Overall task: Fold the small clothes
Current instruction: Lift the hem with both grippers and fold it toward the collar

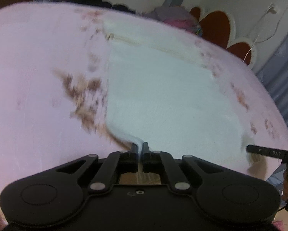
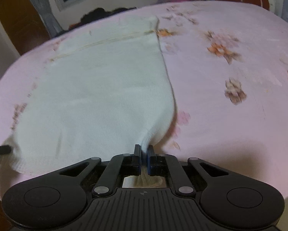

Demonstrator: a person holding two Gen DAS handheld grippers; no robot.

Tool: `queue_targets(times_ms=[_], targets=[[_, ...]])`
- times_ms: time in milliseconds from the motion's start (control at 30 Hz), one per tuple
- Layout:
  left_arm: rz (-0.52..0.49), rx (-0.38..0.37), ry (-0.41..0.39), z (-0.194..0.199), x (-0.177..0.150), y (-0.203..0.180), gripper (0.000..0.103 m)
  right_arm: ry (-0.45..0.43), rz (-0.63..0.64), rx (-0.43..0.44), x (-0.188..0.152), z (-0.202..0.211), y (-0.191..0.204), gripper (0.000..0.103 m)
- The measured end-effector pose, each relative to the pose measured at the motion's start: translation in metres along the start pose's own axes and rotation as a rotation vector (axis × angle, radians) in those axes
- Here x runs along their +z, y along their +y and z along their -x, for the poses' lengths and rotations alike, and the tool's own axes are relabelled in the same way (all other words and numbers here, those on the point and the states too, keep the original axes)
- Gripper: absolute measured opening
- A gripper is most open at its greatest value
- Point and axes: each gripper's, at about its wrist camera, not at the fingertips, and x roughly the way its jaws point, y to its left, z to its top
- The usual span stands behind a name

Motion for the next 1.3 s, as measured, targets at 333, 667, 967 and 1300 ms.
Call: queue_targets(times_ms=[333,667,967,1300], targets=[[-0.052,-0.015,-0.133,-0.005,0.077,-0.018,0.003,-0.121,0.001,0.070,0.073,0.001,0.011,0.005],[-0.007,0.017,-0.195,-0.048,0.150,-0.007,0.003,-0.202,-0.031,0.094,0.162,-0.039,0.006,0.005],[0.038,0.042,-0.189,-0.097,0.198,0.007,0.003,-0.207,-0.066,0.088,0.220,-0.097,-0.003,0.005],[0.106,0.084,-0.212,-0.140,0.249,0.024,0.003,-0.222,-0.113,0.093,0.276,-0.146,-0.011,0.005]])
